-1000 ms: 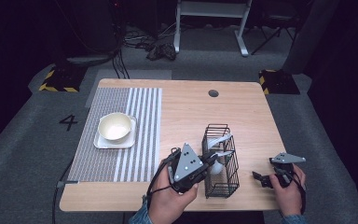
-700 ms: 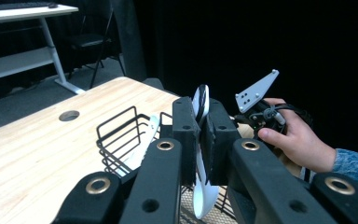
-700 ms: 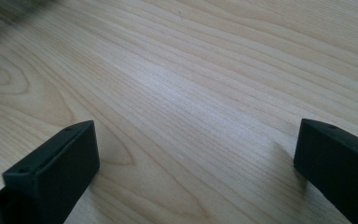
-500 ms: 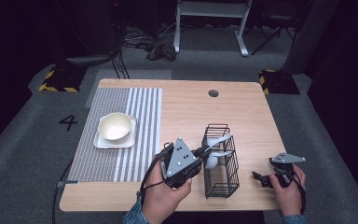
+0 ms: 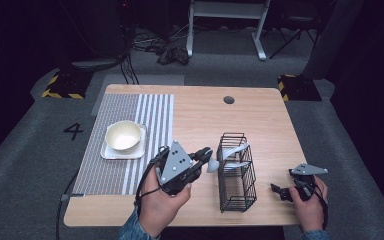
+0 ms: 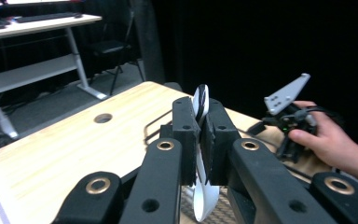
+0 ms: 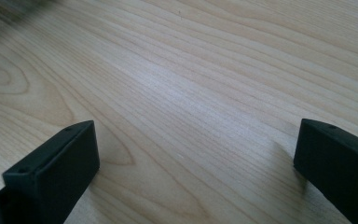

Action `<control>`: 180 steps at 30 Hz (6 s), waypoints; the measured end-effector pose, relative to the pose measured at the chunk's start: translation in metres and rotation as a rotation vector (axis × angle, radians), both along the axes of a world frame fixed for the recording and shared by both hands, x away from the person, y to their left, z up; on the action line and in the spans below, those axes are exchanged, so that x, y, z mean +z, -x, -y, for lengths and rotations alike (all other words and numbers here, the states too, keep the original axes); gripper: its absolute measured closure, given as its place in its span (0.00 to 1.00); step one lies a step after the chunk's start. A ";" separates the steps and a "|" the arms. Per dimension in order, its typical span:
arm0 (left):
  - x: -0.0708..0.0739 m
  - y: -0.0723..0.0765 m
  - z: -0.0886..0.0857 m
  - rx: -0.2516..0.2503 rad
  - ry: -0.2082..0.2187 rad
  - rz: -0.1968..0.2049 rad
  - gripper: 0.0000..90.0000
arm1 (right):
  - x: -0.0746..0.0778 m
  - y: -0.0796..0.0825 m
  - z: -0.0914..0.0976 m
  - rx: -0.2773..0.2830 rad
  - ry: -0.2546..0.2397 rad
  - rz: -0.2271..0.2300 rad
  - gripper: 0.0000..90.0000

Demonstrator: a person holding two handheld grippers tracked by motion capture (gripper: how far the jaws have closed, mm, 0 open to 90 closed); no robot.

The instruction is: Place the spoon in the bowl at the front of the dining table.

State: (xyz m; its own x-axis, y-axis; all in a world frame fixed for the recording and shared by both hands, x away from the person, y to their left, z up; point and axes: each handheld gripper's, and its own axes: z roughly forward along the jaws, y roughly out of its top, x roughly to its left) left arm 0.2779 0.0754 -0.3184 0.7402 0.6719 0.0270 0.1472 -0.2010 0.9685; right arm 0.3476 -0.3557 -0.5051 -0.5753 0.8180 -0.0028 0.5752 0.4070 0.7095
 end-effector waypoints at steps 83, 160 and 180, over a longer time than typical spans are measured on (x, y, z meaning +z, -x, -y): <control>-0.080 -0.117 -0.225 0.477 -0.119 -0.001 0.94 | 0.000 0.000 0.000 0.000 0.000 0.000 0.00; -0.105 -0.099 -0.144 0.332 -0.067 -0.079 0.50 | 0.000 0.001 0.000 -0.007 0.000 0.001 0.00; -0.074 -0.059 -0.162 0.361 -0.039 -0.060 0.38 | 0.000 0.001 0.000 -0.007 0.001 0.001 0.00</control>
